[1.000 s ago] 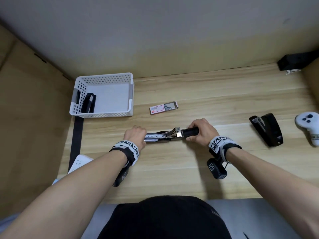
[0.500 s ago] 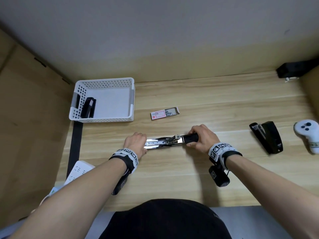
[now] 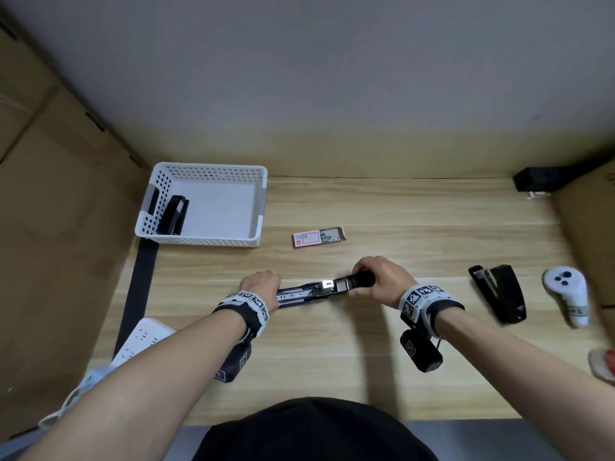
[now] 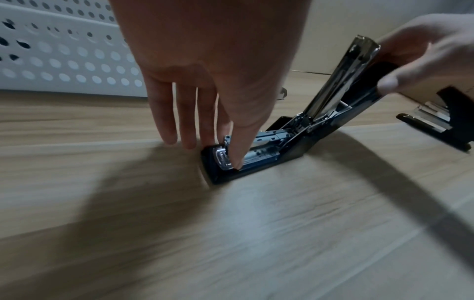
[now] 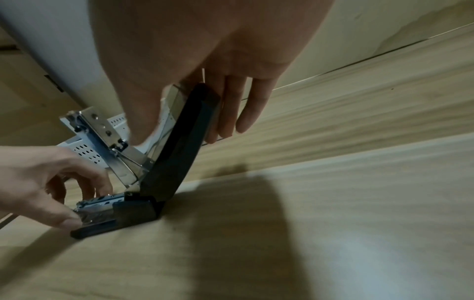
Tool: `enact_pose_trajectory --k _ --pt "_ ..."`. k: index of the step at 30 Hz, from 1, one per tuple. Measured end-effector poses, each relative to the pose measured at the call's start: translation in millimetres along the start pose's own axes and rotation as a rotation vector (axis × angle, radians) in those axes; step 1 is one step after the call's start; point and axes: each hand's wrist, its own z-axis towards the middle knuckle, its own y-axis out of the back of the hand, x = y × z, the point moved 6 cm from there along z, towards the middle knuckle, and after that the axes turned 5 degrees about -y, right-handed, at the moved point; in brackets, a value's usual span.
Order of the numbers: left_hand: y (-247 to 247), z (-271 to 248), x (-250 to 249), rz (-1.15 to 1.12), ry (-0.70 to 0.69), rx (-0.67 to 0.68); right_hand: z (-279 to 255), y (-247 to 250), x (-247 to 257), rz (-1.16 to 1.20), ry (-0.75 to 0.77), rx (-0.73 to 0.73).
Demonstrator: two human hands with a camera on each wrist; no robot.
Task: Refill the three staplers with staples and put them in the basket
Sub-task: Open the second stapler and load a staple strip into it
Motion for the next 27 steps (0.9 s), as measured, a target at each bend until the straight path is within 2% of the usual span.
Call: enact_pose_trajectory --k 5,10,12,17,20,22,27 --pt "-1 1 7 -0.061 -0.033 0.030 12 12 8 0.068 -0.008 -0.015" --pt "6 12 12 -0.074 -0.081 0.204 48 27 10 0.111 -0.056 -0.047" --pt "18 23 11 -0.105 -0.112 0.161 67 32 15 0.072 -0.056 -0.043" --pt "61 56 -2 -0.192 -0.170 -0.097 111 36 20 0.018 -0.096 0.020" --pt "80 76 -10 -0.198 -0.241 -0.205 130 29 17 -0.020 -0.113 0.079" --pt "83 89 -14 -0.194 -0.263 -0.228 141 24 16 -0.036 -0.115 0.116" --pt "78 113 -19 -0.125 -0.269 -0.186 158 22 17 -0.061 -0.081 0.202"
